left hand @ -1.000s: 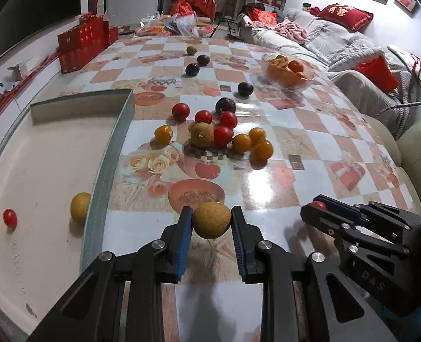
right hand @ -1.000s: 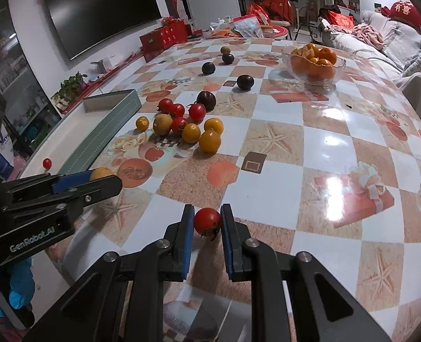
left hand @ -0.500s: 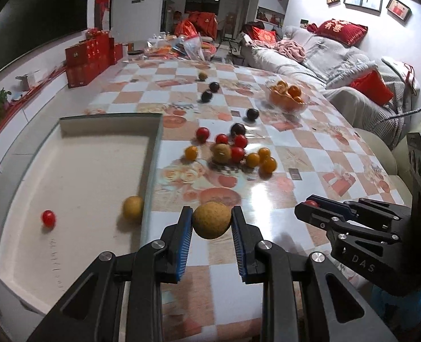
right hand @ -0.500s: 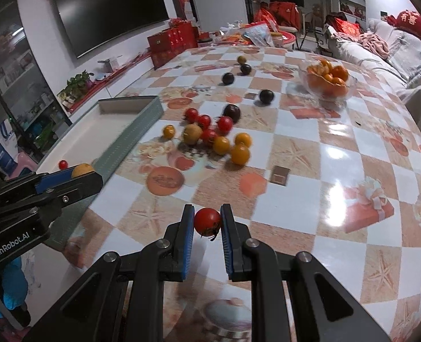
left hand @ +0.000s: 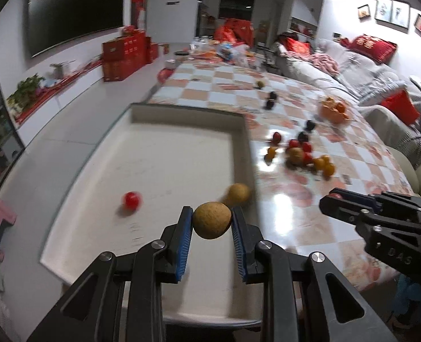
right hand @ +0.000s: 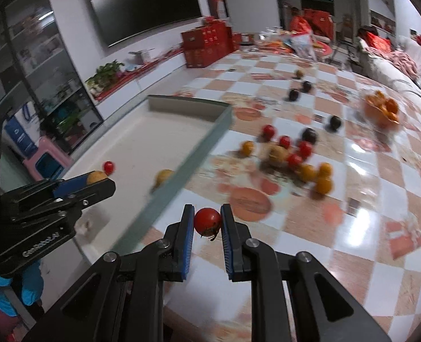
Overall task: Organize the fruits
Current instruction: 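Move both held fruits over the white tray and release them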
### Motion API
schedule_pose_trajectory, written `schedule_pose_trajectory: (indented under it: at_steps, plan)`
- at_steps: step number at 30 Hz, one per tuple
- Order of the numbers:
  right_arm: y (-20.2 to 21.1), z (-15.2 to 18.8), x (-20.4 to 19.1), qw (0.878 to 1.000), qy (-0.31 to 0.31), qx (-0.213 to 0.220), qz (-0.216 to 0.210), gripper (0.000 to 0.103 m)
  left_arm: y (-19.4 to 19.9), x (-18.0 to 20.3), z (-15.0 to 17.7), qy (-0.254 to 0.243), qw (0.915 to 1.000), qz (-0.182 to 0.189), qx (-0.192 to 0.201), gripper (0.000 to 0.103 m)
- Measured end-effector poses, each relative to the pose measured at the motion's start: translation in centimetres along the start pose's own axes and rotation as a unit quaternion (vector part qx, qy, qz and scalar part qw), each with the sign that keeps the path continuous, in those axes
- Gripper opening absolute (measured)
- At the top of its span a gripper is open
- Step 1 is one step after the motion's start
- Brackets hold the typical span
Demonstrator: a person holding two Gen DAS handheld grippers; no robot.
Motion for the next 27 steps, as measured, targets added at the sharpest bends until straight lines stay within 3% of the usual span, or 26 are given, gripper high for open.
schedule_pose_trajectory:
  at_steps: [7, 15, 27]
  plan:
    - [-1.0, -0.9, -4.6, 0.999, 0.031, -0.004, -0.03, 0.02, 0.7, -4.5, 0.9, 0.03, 0.9988, -0.039, -0.002, 0.029]
    - [-3.5, -1.5, -8.7, 0.996, 0.058, -0.027, -0.057, 0.02, 0.1, -6.6, 1.2, 0.031, 0.9971, -0.068, -0.009, 0.029]
    - [-6.5, -1.4, -10.1, 0.993, 0.09, -0.061, -0.046, 0.02, -2.6, -7.9, 1.5, 0.036, 0.9939, -0.09, -0.053, 0.029]
Point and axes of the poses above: each gripper's, at about its wrist camera, not at the fingertips, and y roughly against the way its jaws point, x to its right, z to its underside, the point moved 3 cm from there along -y, roughly the way its jaws point, and after that the axes turned 11 degrees about z, right-handed, at the moved point
